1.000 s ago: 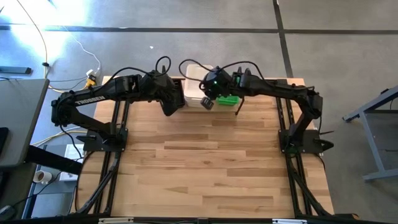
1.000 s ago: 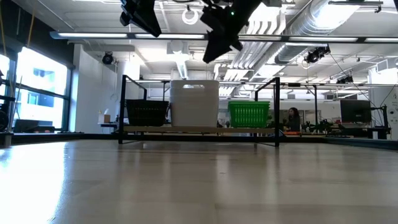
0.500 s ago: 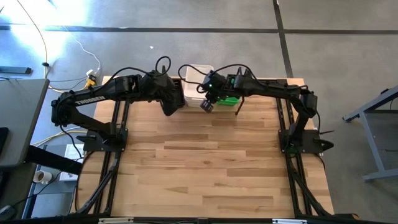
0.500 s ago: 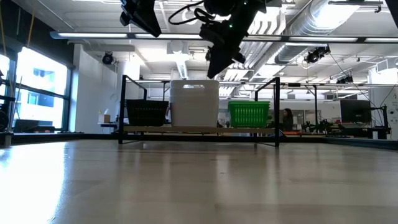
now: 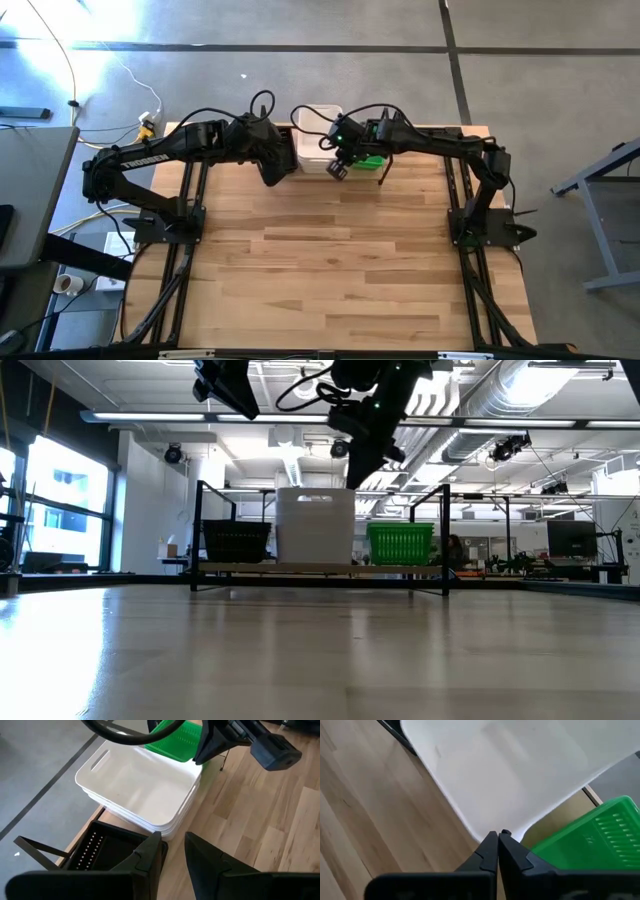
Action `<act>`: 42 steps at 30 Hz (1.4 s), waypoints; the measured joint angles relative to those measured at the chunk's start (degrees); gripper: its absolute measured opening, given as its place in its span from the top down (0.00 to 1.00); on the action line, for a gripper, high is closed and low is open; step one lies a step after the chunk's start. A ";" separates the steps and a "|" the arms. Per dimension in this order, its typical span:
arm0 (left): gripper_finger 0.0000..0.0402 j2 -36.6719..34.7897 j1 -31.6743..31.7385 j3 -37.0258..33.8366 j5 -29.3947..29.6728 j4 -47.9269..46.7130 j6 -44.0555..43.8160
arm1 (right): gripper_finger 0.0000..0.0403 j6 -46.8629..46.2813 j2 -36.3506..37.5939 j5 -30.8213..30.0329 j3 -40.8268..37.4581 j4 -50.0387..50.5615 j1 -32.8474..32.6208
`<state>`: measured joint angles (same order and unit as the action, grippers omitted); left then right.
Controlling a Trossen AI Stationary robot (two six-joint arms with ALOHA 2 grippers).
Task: Stack baskets on shelf by color
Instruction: Adjust the colored bins on the shelf
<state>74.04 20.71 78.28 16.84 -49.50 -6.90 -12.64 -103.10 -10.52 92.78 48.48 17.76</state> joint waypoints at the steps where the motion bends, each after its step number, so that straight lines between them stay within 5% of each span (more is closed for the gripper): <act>1: 0.81 0.00 -0.01 0.00 0.00 0.00 0.00 | 1.00 0.00 0.01 -0.35 0.02 0.33 0.00; 32: 0.81 0.00 0.00 0.00 -0.17 -0.08 0.00 | 1.00 -10.05 -0.06 -3.42 -0.10 2.04 -3.37; 42: 0.81 -0.02 -0.25 -2.76 -8.71 -6.91 1.52 | 1.00 -10.43 0.58 -5.99 4.77 3.28 -3.63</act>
<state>74.02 20.46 75.52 8.13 -56.40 -5.37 -23.07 -102.52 -16.51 97.56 51.76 14.13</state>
